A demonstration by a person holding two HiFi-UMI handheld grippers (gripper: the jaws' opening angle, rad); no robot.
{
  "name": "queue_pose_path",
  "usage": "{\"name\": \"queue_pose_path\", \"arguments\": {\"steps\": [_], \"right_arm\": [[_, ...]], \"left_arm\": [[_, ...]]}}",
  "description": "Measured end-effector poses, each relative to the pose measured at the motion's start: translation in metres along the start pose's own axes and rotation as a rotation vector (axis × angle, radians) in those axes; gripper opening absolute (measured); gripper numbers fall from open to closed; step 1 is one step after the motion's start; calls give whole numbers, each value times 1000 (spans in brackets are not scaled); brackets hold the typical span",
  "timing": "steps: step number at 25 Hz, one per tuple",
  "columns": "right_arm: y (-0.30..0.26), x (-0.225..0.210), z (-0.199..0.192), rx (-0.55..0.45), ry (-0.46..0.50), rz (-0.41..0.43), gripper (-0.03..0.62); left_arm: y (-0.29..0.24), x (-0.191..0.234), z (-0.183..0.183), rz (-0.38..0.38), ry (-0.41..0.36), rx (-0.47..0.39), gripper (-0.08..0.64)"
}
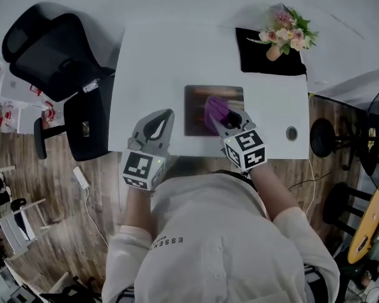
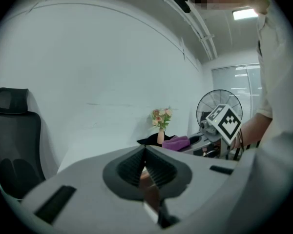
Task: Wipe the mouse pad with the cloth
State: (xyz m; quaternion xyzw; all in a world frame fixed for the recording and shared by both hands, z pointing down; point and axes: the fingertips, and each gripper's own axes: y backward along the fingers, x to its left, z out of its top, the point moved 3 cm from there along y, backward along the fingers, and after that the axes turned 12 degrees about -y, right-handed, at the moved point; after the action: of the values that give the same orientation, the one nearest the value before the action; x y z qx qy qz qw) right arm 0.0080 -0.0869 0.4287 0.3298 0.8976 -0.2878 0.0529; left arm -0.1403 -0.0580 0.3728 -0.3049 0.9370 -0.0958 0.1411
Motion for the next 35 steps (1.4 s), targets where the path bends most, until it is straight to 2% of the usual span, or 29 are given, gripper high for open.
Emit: {"name": "queue_pose_path", "arguments": {"steps": [7,10,15,23,30,35], "right_arm": [[-80,3,-12,161,-34,-17,94],[-114,4,-21,230,-71,-19,94],[-156,-7,-34,335,-134,-33,94],[-184,-18,-52,414,-164,-20,94],[-189,-28,-54,451,-178,77,94],[-180,-42,-54,456,-202,95,94]], "left_arm": [[-18,54,-29,-51,-7,-17,1],[-26,74,-45,-68,19,-1,2],[-42,93,-65,-108,5,9,1],[-51,96,-81,-119,5,59,2],[-57,84,-80,-73,40,91,2],[-68,66,-73,-84,35,101,1]]}}
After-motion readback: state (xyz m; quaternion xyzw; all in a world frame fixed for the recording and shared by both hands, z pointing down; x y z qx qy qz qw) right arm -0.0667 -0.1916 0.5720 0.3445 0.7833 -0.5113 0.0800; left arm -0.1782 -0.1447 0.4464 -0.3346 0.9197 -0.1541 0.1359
